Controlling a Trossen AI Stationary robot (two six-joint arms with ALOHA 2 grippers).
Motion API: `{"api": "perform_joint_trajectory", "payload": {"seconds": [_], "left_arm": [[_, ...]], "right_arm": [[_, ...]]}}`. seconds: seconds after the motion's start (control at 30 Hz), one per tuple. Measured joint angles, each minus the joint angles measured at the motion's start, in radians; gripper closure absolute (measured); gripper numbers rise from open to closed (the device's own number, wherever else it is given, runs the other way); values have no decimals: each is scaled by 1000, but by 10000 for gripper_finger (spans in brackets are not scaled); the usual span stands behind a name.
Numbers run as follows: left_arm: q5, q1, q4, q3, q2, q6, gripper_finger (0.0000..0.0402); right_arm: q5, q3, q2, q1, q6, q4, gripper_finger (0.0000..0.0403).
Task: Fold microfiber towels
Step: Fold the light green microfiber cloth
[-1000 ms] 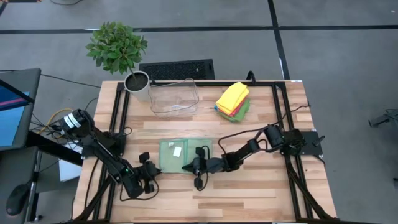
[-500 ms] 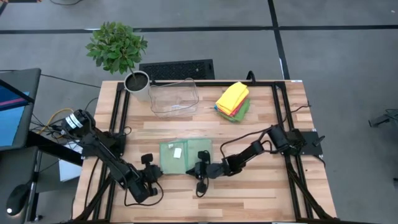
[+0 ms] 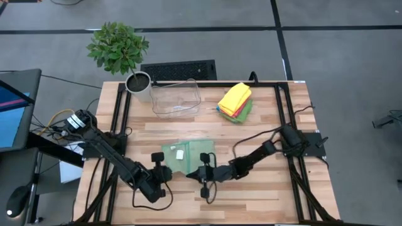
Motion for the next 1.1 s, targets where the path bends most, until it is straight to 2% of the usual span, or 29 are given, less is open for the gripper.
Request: {"api": "perform_joint_trajectory", "payload": {"seconds": [0.07, 0.13, 0.3, 0.6, 0.83, 1.1], "left_arm": [[16, 23, -21, 39, 0, 69, 399], [29, 46, -30, 72, 0, 139, 399], [83, 107, -26, 132, 0, 300, 399], [182, 210, 16, 182, 0, 471, 399], [315, 271, 166, 186, 0, 580, 399], [455, 305, 241, 188, 12, 613, 399]], "right_arm": [[47, -3, -43, 19, -15, -41, 386], [114, -17, -72, 38, -7, -166, 388], [190, -16, -58, 60, 144, -409, 381], [211, -17, 11, 69, 203, -364, 388], [197, -19, 25, 68, 215, -339, 376], [189, -21, 24, 62, 213, -321, 386]]}}
